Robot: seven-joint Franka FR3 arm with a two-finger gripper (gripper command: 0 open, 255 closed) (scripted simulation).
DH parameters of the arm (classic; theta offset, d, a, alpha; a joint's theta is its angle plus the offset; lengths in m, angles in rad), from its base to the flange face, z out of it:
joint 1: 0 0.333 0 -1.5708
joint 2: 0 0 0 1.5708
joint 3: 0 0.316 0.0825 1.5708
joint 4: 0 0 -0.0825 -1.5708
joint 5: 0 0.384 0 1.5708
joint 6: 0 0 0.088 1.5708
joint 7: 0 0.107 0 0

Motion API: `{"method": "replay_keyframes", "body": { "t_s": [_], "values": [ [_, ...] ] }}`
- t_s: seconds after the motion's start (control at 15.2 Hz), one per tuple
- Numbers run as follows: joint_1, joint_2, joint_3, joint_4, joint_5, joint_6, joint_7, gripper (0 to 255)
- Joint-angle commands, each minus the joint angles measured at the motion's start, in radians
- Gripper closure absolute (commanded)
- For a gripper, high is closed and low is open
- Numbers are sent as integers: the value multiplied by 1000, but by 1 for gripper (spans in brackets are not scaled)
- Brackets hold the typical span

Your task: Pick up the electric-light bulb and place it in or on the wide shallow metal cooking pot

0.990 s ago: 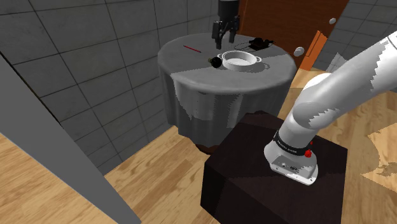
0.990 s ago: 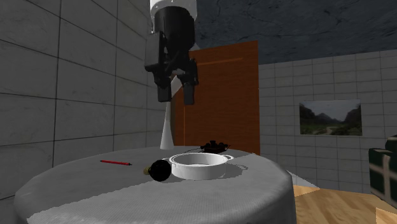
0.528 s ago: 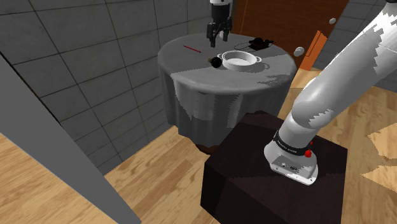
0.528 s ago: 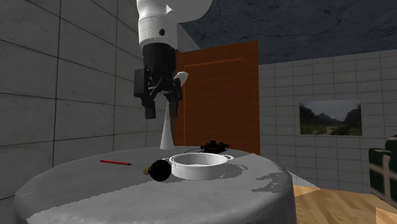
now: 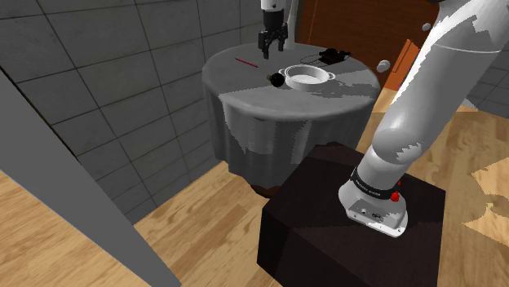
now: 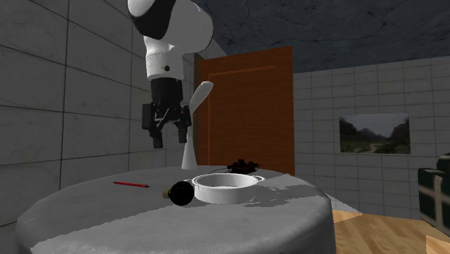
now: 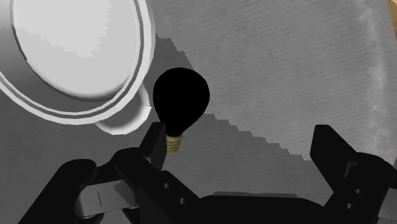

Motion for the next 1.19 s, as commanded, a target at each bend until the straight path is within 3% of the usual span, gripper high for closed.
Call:
{"method": "replay_keyframes", "body": {
  "t_s": [0.0,0.59,1.12],
  "values": [
    [-13,77,-11,72,5,7,-20,0],
    [-91,445,-38,511,48,-53,-98,0],
    [-99,467,-38,442,49,39,-100,0]
  ]
}}
